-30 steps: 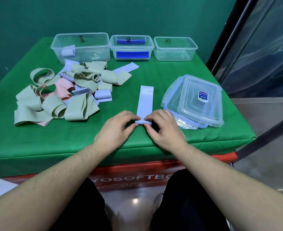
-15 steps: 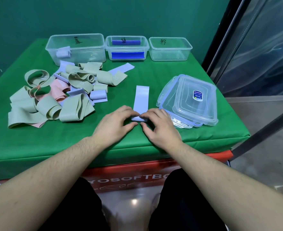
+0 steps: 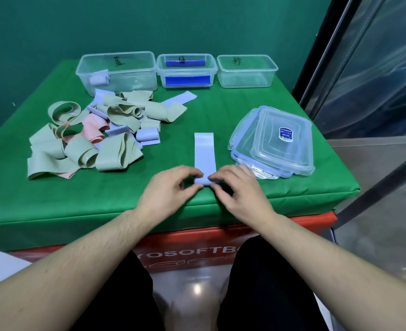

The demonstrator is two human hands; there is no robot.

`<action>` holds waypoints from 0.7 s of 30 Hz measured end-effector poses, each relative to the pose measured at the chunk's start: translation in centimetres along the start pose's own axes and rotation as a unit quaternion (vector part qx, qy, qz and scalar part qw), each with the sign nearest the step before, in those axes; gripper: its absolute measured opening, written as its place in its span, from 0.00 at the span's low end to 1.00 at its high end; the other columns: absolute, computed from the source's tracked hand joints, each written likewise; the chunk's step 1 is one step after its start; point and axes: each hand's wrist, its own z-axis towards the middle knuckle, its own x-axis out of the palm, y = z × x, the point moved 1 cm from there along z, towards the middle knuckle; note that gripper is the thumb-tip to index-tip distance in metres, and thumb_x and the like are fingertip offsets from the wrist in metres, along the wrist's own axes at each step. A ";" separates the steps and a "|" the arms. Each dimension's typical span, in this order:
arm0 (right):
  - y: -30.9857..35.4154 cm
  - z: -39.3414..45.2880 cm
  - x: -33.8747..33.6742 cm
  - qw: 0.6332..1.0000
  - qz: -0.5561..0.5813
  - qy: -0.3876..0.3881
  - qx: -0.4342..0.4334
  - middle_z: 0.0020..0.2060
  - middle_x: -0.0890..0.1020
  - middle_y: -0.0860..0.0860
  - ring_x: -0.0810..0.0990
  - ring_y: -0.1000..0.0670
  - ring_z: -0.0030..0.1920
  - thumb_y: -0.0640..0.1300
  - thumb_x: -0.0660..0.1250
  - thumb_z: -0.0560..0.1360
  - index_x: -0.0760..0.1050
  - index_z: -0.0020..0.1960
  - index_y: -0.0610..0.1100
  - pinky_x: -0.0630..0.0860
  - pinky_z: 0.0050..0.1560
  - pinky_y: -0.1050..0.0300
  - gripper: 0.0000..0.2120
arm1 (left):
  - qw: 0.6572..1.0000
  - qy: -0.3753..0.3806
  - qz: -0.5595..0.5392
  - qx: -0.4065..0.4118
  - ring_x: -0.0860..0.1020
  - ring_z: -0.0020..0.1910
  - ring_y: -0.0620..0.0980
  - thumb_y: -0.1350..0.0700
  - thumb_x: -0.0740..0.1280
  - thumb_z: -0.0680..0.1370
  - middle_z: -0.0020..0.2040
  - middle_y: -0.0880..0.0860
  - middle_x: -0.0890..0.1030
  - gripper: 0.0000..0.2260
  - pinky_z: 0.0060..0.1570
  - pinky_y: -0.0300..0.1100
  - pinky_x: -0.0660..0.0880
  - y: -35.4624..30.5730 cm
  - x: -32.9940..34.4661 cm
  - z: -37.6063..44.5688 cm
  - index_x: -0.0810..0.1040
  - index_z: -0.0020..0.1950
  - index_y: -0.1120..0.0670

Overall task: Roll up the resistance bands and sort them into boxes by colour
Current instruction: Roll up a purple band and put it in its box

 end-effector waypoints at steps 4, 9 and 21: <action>0.2 -0.9 -0.5 1.000 0.003 0.018 0.008 0.50 0.79 0.57 0.76 0.48 0.51 0.47 0.68 0.77 0.80 0.54 0.50 0.71 0.54 0.49 0.07 | 1.000 0.001 -0.006 0.004 0.73 0.34 0.35 0.52 0.75 0.73 0.36 0.30 0.75 0.08 0.35 0.24 0.65 -0.3 0.2 -1.0 0.83 0.51 0.48; 0.4 -0.7 -0.5 0.999 -0.016 0.028 0.039 0.50 0.80 0.57 0.72 0.49 0.52 0.51 0.66 0.75 0.80 0.55 0.50 0.69 0.56 0.50 0.11 | 1.000 0.016 -0.002 0.015 0.72 0.36 0.32 0.50 0.73 0.75 0.52 0.41 0.81 0.08 0.39 0.24 0.65 -0.2 0.4 -0.8 0.84 0.53 0.49; 0.3 0.5 -0.4 0.995 -0.059 0.057 0.049 0.49 0.80 0.54 0.71 0.48 0.50 0.55 0.62 0.77 0.81 0.58 0.48 0.67 0.52 0.52 0.17 | 0.999 0.030 0.001 0.023 0.72 0.36 0.36 0.54 0.72 0.76 0.53 0.42 0.79 0.12 0.40 0.24 0.64 0.0 0.3 -0.4 0.81 0.60 0.50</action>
